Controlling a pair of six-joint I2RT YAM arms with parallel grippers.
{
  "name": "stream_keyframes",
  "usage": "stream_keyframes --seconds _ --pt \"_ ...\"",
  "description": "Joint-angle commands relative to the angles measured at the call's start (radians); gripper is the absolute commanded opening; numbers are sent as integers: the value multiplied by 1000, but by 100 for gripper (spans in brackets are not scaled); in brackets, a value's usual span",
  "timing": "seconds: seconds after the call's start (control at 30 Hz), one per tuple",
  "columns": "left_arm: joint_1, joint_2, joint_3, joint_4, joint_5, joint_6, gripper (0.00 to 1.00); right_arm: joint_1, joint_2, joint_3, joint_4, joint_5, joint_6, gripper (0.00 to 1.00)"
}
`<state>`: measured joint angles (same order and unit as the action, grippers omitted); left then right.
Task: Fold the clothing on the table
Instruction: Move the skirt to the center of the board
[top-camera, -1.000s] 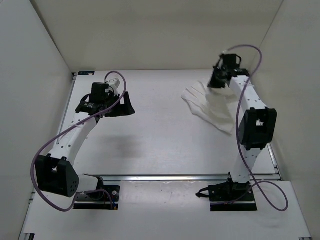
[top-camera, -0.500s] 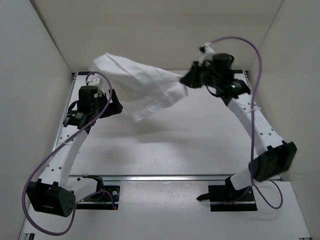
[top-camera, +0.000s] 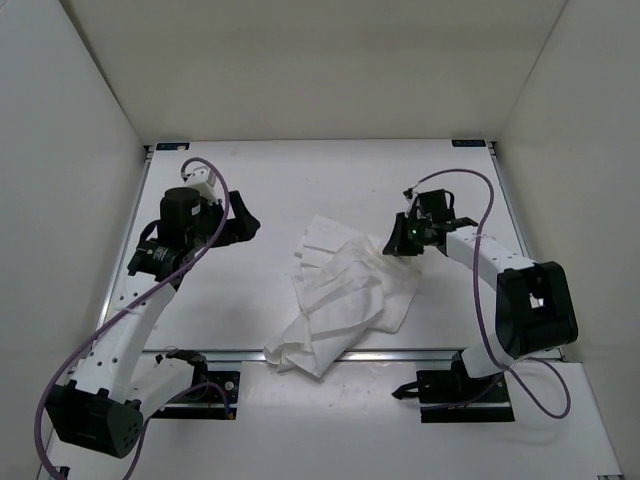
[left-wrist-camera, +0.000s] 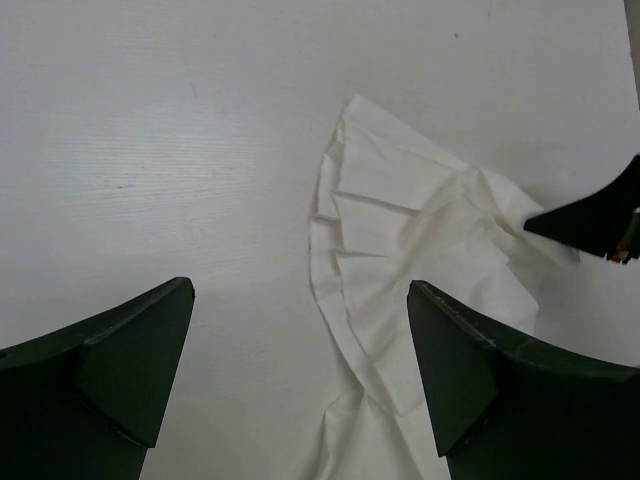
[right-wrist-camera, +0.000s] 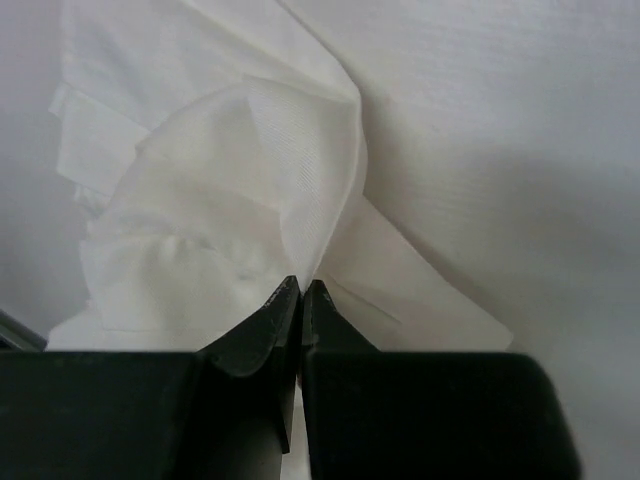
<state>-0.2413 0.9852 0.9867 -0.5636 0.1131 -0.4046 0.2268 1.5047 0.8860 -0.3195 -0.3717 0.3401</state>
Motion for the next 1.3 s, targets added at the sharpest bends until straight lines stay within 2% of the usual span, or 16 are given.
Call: stream_keyframes --seconds 0.0,0.13,0.2,0.23,0.33,0.43,0.5,0.57,0.63,0.7,0.73,0.8,0.9,0.97,1.07,1.27 --pt "-7 3 26 10 66 23 99 60 23 140 100 -44 -6 0" --pt "-7 -23 -6 48 102 1 98 129 118 345 54 -131 -35 0" --pt "-10 -45 -7 51 76 0 98 167 210 596 -28 -168 -65 0" --pt "-4 -55 3 48 56 0 99 177 227 669 -58 -174 -67 0" --pt "11 -54 44 25 4 27 99 175 319 1160 -137 -177 -55 0" --pt "-1 -56 76 -1 -47 35 99 140 338 1393 -130 -165 -23 0" --pt "7 -63 76 5 -56 29 99 140 255 1349 -64 -142 -45 0" --pt "11 -75 72 11 -52 24 99 137 160 1170 6 -72 -70 0" --pt "8 -82 64 17 -59 26 99 73 50 870 98 -64 -17 0" --pt "11 -79 64 14 -53 27 99 10 -4 675 121 -124 29 0" --pt "11 -71 61 10 -53 27 98 6 -42 553 106 -99 20 0" --pt "8 -65 55 11 -47 30 99 25 -72 410 56 -72 -27 0" --pt "11 -60 50 18 -33 30 99 121 -70 188 -12 -90 -95 0" --pt "5 -48 47 28 -18 21 99 231 -31 131 -23 -79 -119 0" --pt "-1 -36 41 33 -3 16 98 334 40 140 -20 -79 -109 0" --pt "0 -25 36 39 2 10 99 355 104 304 118 -237 -43 0"
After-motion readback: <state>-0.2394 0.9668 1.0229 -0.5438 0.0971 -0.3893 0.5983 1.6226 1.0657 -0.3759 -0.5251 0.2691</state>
